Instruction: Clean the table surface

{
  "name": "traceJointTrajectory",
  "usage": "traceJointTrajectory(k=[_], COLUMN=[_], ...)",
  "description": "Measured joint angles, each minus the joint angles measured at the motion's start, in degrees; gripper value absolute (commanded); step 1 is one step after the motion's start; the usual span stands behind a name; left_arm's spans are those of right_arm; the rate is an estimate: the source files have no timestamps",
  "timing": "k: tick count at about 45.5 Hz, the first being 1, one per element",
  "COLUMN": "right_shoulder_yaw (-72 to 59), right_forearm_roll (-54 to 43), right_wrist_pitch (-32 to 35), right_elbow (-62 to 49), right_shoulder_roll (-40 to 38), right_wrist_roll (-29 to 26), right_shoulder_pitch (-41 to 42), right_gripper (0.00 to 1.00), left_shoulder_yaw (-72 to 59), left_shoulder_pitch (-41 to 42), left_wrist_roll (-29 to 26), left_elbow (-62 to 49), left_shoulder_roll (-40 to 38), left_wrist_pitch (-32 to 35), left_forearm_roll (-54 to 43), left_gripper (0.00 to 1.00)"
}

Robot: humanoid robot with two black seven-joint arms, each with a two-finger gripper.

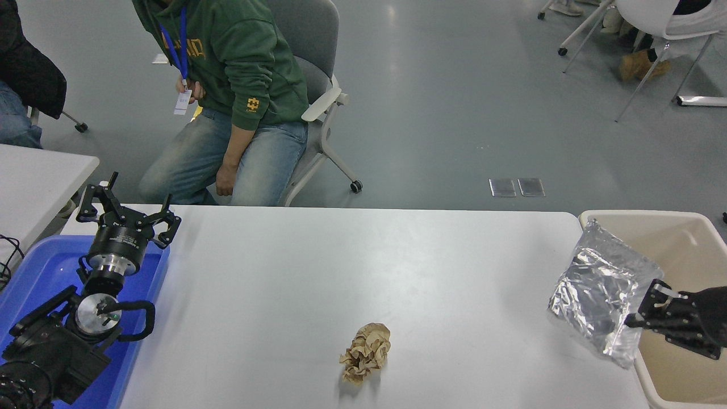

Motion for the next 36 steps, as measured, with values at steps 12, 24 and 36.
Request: traceJointTrajectory(k=[12, 24, 36], right_shoulder_yaw=[4.0, 5.2, 5.5], right_forearm_roll=[2.5, 4.2, 4.7], right_wrist_pitch=[3.1, 4.1, 4.3], right_elbow=[0.1, -0.3, -0.9], right_shoulder_roll=[-3.4, -5.5, -5.9], right_wrist_roll=[0.0, 0.0, 0.0], right_shoulder_pitch=[1.0, 2.0, 2.5], right_gripper=[0.0, 0.0, 0.0], left_shoulder_yaw=[0.0, 0.0, 0.0], left_shoulder_pitch=[0.0, 0.0, 0.0], left_wrist_roll=[0.0, 0.0, 0.0], left_elbow=[0.0, 0.0, 0.0], left_shoulder_roll=[0.0, 0.0, 0.0], left_wrist_pitch=[0.0, 0.0, 0.0], left_forearm_roll=[0.0, 0.0, 0.0], left_gripper=[1.0, 1.0, 1.0])
